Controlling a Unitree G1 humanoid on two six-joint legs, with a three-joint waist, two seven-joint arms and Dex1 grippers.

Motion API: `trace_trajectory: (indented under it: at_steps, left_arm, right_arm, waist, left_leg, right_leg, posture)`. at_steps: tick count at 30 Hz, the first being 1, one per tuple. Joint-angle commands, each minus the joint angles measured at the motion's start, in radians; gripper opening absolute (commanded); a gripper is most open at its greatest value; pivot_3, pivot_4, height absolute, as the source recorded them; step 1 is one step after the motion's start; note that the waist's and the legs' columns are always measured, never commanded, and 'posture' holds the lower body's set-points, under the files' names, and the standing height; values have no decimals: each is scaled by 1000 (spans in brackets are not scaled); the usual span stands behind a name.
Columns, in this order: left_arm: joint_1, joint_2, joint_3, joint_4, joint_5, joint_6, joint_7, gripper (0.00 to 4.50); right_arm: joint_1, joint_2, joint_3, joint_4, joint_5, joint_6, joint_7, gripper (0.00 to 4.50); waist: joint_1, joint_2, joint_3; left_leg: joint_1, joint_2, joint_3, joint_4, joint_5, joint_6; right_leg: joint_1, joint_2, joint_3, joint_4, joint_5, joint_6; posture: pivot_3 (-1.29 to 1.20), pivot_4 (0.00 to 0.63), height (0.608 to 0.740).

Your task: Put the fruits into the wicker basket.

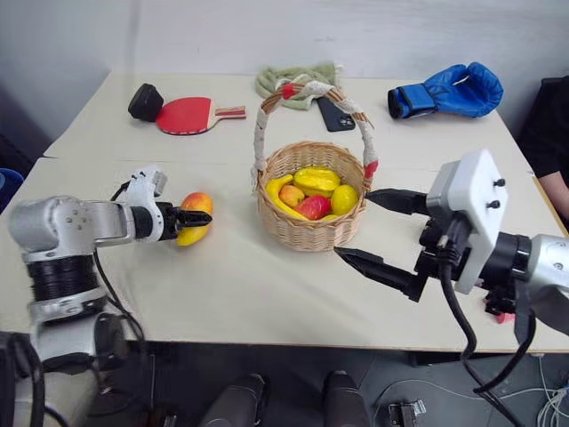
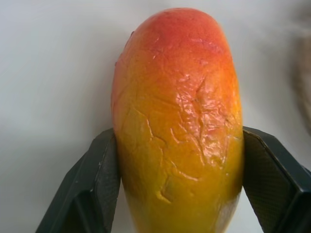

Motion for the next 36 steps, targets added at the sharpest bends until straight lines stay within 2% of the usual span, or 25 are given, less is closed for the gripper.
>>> trace_trajectory:
  at_steps: [1, 3, 7, 10, 14, 16, 17, 18, 20, 23, 29, 33, 36]
  left_arm:
    - [-46, 142, -135, -128, -155, -110, -342, 3048]
    - [-124, 140, -192, -99, -170, -148, -412, 3048]
    - [-293, 15, -270, 3, -157, -147, -414, 3048]
    - [-385, -107, -323, 120, -57, -212, -317, 3048]
    - [-491, -256, -314, 310, 24, -293, -228, 3048]
    - [-516, -300, -311, 380, 61, -332, -195, 3048]
    - [-520, -308, -314, 397, 74, -347, -193, 3751]
    - [-521, -311, -318, 404, 83, -359, -197, 3920]
    - [-508, -294, -330, 389, 98, -385, -220, 4471]
    - [-477, -241, -331, 339, 79, -381, -296, 4471]
    - [-323, -47, -314, 156, 22, -484, -545, 4471]
    - [-208, 71, -257, 28, -56, -616, -782, 4471]
    - [-181, 95, -243, -14, -88, -661, -858, 4471]
  right_arm:
    - [19, -3, -52, -13, 17, -14, -19, 4500]
    - [35, 1, -59, -15, 14, -18, -26, 4500]
    - [126, 34, -128, -45, 0, -26, -16, 4500]
    - [185, 55, -169, -67, -14, -34, -20, 4500]
    - [257, 85, -222, -97, -23, -44, -24, 4500]
    - [297, 101, -250, -110, -33, -53, -20, 4500]
    - [316, 108, -263, -116, -36, -57, -21, 4500]
    - [331, 114, -274, -122, -36, -62, -23, 4500]
    - [373, 135, -304, -136, -46, -66, -38, 4500]
    - [435, 174, -324, -144, -96, -71, -72, 4500]
    - [539, 315, -304, -88, -277, -83, -211, 4500]
    - [489, 370, -241, 42, -392, -80, -318, 4500]
    - [378, 384, -127, 168, -474, -91, -350, 4500]
  waist:
    - [-4, 1, 0]
    - [0, 2, 0]
    - [9, 1, 1]
    - [3, 1, 1]
    - [-6, 1, 1]
    - [-7, 1, 1]
    - [-7, 1, 1]
    - [-8, 1, 1]
    - [-9, 1, 1]
    - [-6, 1, 1]
    - [-4, 1, 1]
    - [-7, 1, 1]
    - [-6, 2, 1]
  left_leg:
    - [1, 0, 0, -1, 0, 0]
    - [1, -1, 1, 0, -1, 1]
    - [1, -2, -1, 1, -2, 5]
    - [1, -3, 1, 1, -2, 6]
    - [1, -3, 2, 1, -2, 6]
    - [1, -3, 3, 1, -2, 6]
    - [1, -3, 3, 0, -2, 6]
    - [1, -3, 3, 0, -2, 6]
    - [1, -3, 3, 0, -2, 6]
    - [1, -1, 3, 1, -2, 6]
    - [1, -1, 1, 1, -1, 5]
    - [2, -1, 1, 1, -1, 5]
    - [3, -1, 1, 1, -1, 5]
  right_leg:
    - [1, -1, 0, -1, 0, 0]
    - [2, -2, -1, -2, 0, 0]
    - [5, -2, -3, -5, 2, 0]
    - [5, -2, 0, -5, 2, 2]
    - [3, -1, 2, -5, 3, 3]
    - [2, 0, 2, -5, 3, 3]
    - [2, 0, 2, -5, 3, 3]
    - [2, 1, 2, -5, 3, 3]
    - [1, 1, 3, -4, 3, 3]
    - [1, 0, 3, -3, 3, 3]
    - [1, 0, 4, -2, 3, 3]
    - [1, -1, 5, -2, 3, 2]
    - [2, -1, 5, -2, 3, 2]
  posture:
    - [0, 150, 740]
    - [0, 150, 740]
    - [0, 150, 740]
    - [0, 150, 740]
    - [0, 150, 740]
    - [0, 150, 740]
    - [0, 150, 740]
    - [0, 150, 740]
    - [0, 150, 740]
    - [0, 150, 740]
    - [0, 150, 740]
    - [0, 150, 740]
    - [0, 150, 740]
